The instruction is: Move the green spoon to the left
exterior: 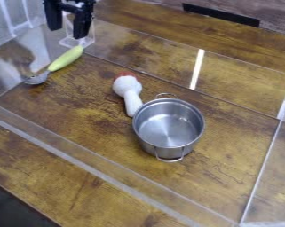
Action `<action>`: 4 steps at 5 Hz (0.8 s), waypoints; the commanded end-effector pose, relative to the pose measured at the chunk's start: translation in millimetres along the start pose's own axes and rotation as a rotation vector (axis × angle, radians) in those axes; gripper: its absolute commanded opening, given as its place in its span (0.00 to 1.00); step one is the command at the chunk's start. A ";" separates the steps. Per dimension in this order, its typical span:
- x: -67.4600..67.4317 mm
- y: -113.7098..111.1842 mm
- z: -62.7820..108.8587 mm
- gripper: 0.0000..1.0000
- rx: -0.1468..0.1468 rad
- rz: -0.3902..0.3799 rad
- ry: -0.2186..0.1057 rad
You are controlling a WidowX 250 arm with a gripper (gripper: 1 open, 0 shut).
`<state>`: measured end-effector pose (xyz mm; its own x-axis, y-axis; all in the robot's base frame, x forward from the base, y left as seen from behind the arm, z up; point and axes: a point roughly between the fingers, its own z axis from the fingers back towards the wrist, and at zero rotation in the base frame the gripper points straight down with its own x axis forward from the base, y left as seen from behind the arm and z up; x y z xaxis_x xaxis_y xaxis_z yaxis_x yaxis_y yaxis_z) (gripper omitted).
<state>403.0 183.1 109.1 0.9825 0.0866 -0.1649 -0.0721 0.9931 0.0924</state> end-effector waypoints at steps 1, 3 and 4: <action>0.3 -2.6 25.8 1.00 0.020 -0.007 -0.065; 0.7 -13.0 14.1 1.00 -0.002 -0.023 -0.031; 2.1 -21.4 5.6 1.00 -0.019 -0.037 -0.009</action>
<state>403.6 168.6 89.5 0.9752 0.0650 -0.2114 -0.0555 0.9972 0.0506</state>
